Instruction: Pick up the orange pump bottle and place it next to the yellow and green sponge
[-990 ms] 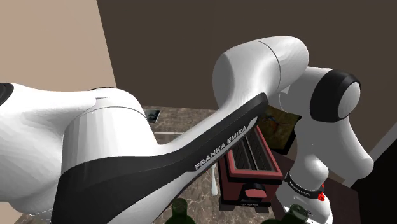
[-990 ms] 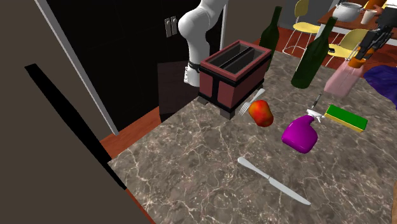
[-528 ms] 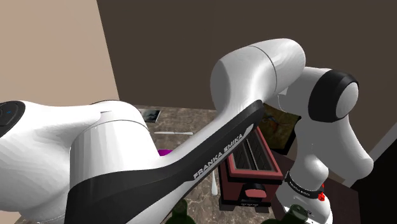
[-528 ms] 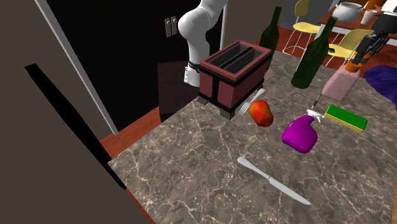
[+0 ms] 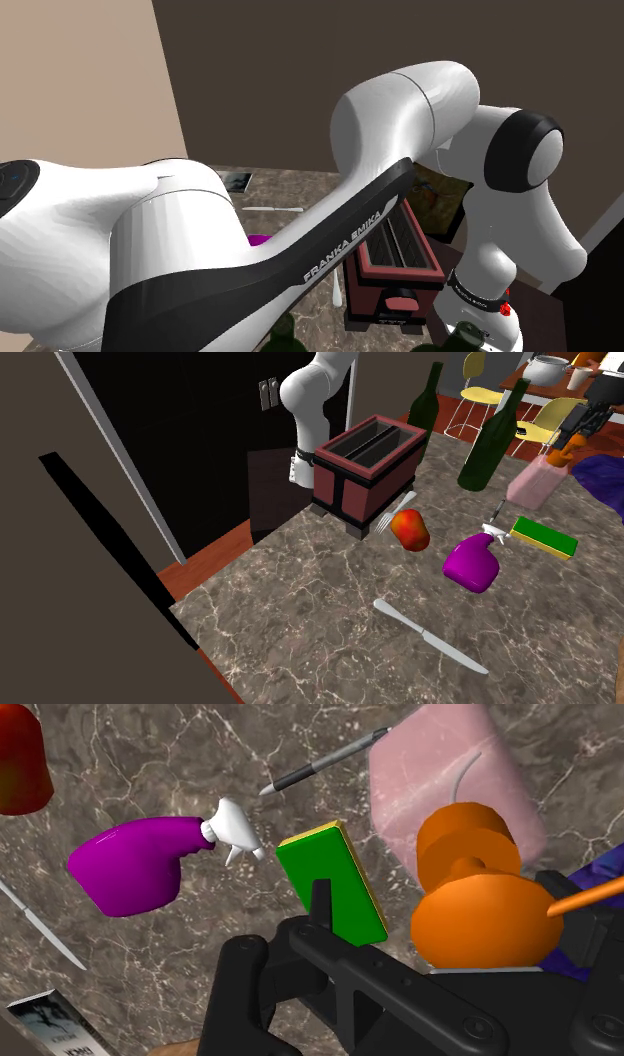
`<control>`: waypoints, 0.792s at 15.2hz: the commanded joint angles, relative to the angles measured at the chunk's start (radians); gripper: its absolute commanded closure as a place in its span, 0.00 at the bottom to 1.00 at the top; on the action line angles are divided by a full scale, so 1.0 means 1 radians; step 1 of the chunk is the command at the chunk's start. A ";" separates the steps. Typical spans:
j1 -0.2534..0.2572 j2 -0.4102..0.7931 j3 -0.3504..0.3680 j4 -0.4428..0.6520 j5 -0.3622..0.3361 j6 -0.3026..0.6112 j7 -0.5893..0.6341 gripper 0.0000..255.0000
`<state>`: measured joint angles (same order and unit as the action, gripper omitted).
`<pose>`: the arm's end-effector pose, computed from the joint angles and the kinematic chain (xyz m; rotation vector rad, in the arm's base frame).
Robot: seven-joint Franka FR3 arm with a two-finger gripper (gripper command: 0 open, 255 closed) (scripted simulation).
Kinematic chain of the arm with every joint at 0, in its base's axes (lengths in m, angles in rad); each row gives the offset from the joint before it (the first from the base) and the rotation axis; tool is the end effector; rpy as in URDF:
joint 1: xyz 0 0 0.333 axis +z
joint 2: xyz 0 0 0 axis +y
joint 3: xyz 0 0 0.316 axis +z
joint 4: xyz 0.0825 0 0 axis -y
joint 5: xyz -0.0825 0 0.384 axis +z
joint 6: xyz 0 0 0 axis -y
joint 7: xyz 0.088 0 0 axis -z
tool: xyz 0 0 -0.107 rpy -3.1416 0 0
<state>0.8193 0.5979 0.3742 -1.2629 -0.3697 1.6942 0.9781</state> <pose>0.3471 0.6169 0.4172 2.9340 0.3511 0.1115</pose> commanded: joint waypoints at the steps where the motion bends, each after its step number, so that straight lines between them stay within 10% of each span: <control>1: 0.000 0.000 0.000 0.000 0.000 0.000 0.000 0.00; 12: 0.039 0.026 0.001 0.170 -0.001 -0.140 -0.017 0.00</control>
<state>0.8584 0.6242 0.3750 -1.0933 -0.3710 1.5540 0.9608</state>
